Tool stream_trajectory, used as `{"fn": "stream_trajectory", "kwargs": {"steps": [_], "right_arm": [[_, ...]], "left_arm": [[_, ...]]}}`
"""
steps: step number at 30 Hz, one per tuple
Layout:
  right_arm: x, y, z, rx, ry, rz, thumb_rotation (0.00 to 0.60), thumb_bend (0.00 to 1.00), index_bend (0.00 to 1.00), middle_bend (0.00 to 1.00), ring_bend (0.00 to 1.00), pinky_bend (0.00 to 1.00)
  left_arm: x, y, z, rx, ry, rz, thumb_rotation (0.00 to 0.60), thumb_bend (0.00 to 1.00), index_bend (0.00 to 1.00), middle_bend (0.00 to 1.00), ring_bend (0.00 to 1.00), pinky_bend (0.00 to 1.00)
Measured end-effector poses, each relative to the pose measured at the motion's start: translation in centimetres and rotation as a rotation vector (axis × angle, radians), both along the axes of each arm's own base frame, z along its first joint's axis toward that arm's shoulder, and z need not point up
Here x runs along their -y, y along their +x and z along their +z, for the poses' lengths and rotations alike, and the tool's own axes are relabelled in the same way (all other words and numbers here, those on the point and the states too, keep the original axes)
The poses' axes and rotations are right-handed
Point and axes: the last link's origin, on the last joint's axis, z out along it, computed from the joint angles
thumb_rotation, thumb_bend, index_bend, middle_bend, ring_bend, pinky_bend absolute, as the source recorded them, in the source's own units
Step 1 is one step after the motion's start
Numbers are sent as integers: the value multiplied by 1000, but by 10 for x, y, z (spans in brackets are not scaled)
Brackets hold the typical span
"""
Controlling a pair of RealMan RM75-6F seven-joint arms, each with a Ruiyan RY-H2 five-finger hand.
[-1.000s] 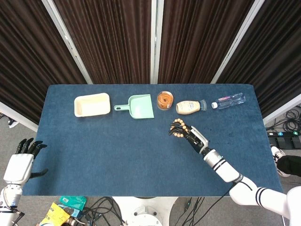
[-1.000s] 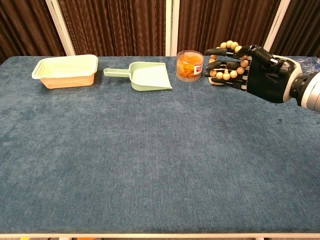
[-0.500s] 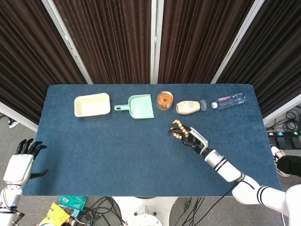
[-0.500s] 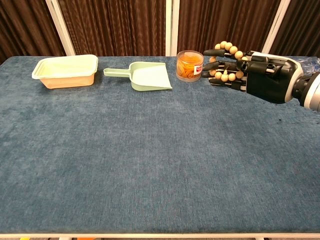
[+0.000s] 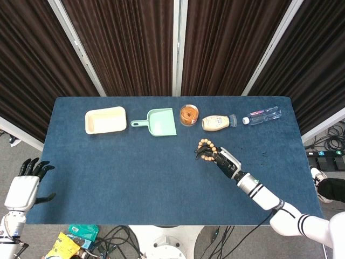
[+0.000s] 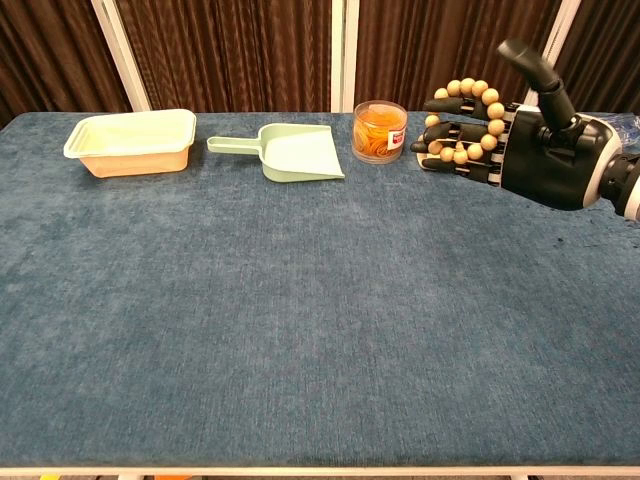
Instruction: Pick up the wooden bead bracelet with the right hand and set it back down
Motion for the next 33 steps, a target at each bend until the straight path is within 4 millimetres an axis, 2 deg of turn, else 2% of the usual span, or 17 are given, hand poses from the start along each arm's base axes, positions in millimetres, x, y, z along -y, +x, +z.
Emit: {"fn": "stream_trajectory", "kwargs": {"steps": [3,9,15,21,28,33], "right_arm": [[2,0,-1,-12,-8,2,151,100,531,484,215,33],[4,3,-6,-53,-39,17,156,353,546,508,237,32],[5,8,-11,-60,-54,21,154,486,548,512,237,30],[3,8,-14,-70,-69,26,154,523,579,522,237,30],[0,6,-14,-69,-95,28,157,614,643,538,246,31],[-3,4,-15,-71,-109,27,160,628,661,541,246,31]], "left_arm": [[0,0,0,0,-3,1,600,0,271,173,43,49],[-1,-1,-1,1,-9,7,600,0,271,183,43,48],[-1,-3,-2,1,-10,11,600,0,271,183,43,49],[-1,-3,-2,3,-8,9,600,0,271,183,43,49],[-2,-3,-2,4,-6,7,600,0,271,183,43,49],[-1,-2,-2,4,-1,2,600,0,271,182,43,49]]}}
